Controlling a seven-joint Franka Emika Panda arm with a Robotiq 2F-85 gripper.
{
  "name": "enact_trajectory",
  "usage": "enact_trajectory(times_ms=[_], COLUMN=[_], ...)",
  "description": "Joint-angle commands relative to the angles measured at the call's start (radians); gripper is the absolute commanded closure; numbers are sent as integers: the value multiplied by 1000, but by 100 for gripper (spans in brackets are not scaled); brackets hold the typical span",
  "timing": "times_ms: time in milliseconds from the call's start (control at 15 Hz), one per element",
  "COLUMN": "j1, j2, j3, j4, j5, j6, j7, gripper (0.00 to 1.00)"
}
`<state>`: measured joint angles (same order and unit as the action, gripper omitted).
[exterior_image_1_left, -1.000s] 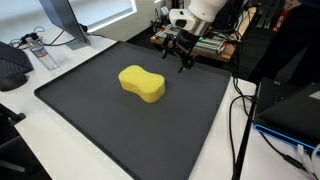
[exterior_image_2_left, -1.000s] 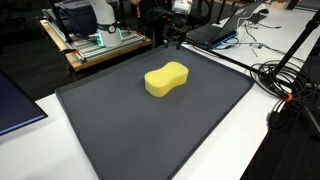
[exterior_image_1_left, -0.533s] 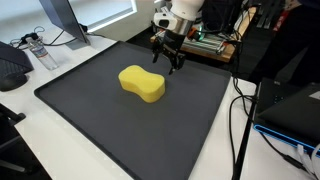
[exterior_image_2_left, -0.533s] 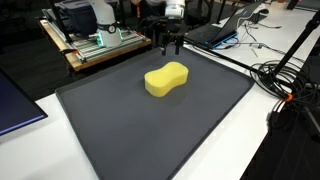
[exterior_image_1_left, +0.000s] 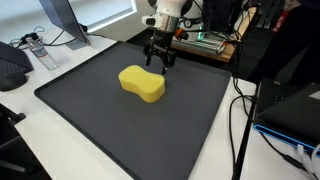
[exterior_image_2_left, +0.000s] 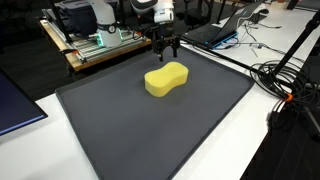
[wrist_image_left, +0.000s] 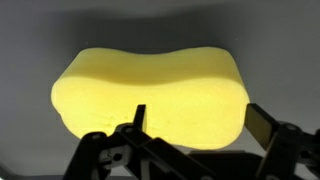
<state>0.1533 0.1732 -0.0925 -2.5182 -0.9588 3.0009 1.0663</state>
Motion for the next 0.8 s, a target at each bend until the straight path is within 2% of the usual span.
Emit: enact_trajectory(times_ms=[0,333,733], j1=[-12,-13,9], j2=[35,111,168], j3=[-54,-73,-94], j4=[0,13,54], j5=[-77,-41,-43], j6=[112,201,196], j7=[51,14,31], gripper=[0,0,0])
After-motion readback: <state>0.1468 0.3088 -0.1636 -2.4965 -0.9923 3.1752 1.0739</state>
